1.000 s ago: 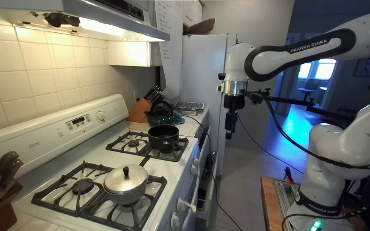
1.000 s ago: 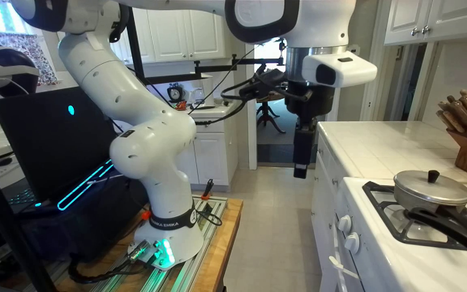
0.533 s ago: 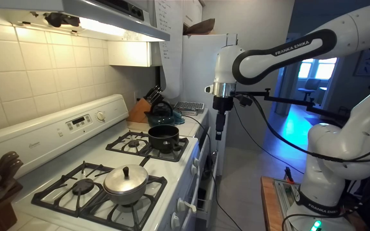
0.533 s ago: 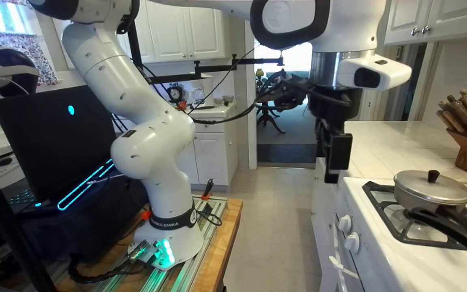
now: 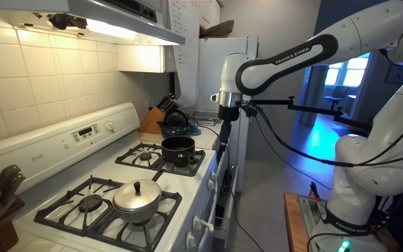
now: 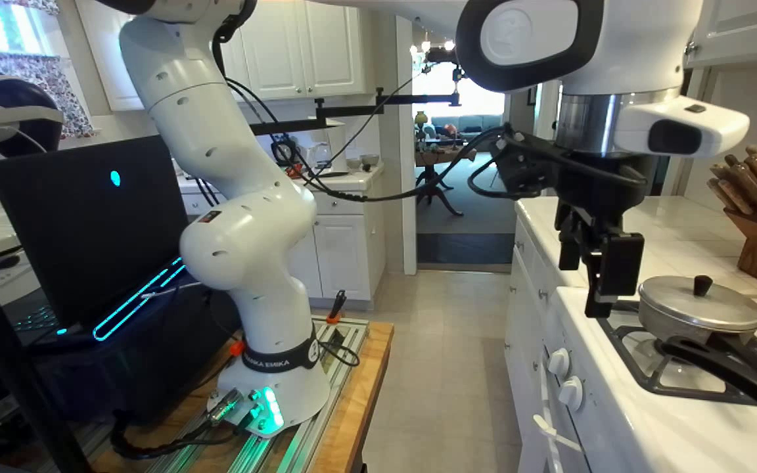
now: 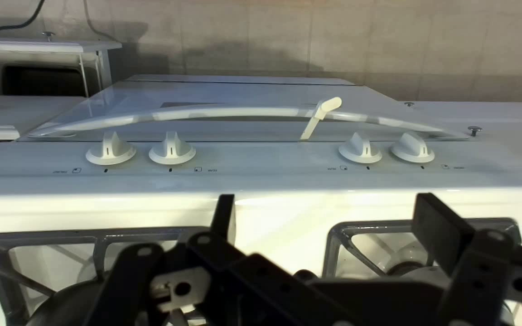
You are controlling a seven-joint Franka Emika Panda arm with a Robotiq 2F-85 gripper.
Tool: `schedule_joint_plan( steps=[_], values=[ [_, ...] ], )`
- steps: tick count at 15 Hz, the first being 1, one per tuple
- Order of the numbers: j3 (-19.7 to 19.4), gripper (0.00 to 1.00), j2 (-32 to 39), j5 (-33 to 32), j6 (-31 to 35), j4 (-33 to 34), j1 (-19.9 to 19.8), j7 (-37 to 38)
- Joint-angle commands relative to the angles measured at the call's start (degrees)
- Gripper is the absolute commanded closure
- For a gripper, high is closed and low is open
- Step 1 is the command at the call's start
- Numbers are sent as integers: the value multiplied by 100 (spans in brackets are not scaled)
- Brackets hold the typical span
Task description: Put the pot on the stove plate in front of it
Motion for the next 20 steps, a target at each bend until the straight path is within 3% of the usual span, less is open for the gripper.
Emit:
schedule_joint_plan(
  steps=[1, 2, 7, 13, 17, 20],
  values=[
    [-41, 0, 504, 240, 220, 372, 37, -223],
    [38, 0, 232, 35, 115, 146, -44, -58],
    [44, 0, 442, 73, 173, 299, -43, -71],
    [268, 0, 1084, -293, 1575, 411, -409, 1866],
    [409, 0, 1494, -683, 1959, 491, -481, 2936],
    [416, 0, 1654, -561, 2168, 512, -399, 3233]
  ],
)
